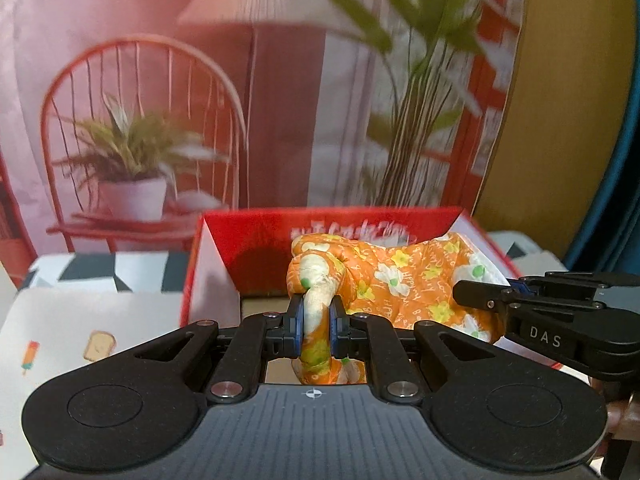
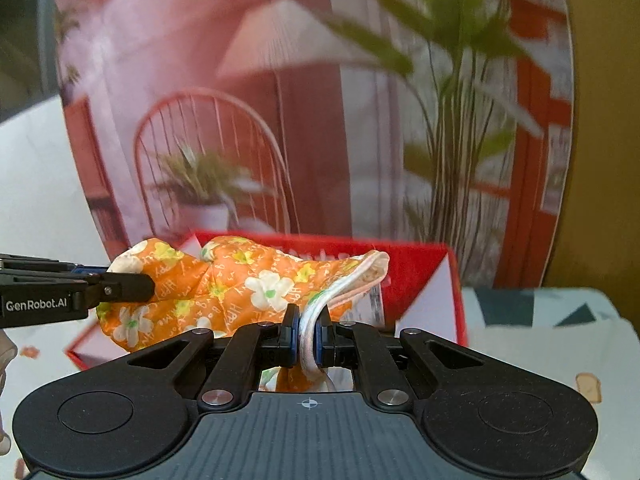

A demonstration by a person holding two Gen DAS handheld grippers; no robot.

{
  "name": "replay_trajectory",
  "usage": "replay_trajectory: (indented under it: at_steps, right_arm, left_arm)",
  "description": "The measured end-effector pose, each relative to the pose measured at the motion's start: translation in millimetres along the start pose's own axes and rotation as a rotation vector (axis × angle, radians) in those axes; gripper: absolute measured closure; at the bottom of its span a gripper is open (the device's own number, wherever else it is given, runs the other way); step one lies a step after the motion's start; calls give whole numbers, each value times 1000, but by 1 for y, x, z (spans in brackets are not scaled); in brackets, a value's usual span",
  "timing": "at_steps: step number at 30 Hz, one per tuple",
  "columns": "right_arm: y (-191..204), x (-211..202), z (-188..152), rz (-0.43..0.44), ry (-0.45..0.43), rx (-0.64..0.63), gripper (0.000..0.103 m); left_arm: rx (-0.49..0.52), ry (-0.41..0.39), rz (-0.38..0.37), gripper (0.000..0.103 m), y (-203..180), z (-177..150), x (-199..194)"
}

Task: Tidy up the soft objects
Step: 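Lift the oven mitt with the left tool and carry it into the red box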

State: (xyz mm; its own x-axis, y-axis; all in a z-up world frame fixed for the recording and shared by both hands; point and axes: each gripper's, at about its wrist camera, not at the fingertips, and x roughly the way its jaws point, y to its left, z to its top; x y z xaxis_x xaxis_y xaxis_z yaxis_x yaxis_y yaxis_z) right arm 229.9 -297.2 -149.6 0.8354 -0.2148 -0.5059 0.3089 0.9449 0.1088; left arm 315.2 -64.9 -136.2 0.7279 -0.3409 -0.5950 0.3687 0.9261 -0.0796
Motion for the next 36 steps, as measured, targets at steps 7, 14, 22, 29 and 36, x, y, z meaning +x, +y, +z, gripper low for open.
replay_trajectory:
  at_steps: [7,14,22,29,36]
  right_arm:
    - [-1,31,-7,-35,122,0,96]
    - [1,46,-13,-47,210,4,96]
    - [2,57,-17,-56,280,16,96]
    - [-1,59,-21,-60,312,27,96]
    - [2,47,-17,-103,266,-18,81]
  left_arm:
    - [-3,113,-15,90,2,-7,29]
    - [-24,198,-33,90,6,-15,45]
    - [-22,227,-52,90,6,-16,47]
    - [-14,228,-51,88,7,-17,46]
    - [5,170,-48,55,7,-12,28]
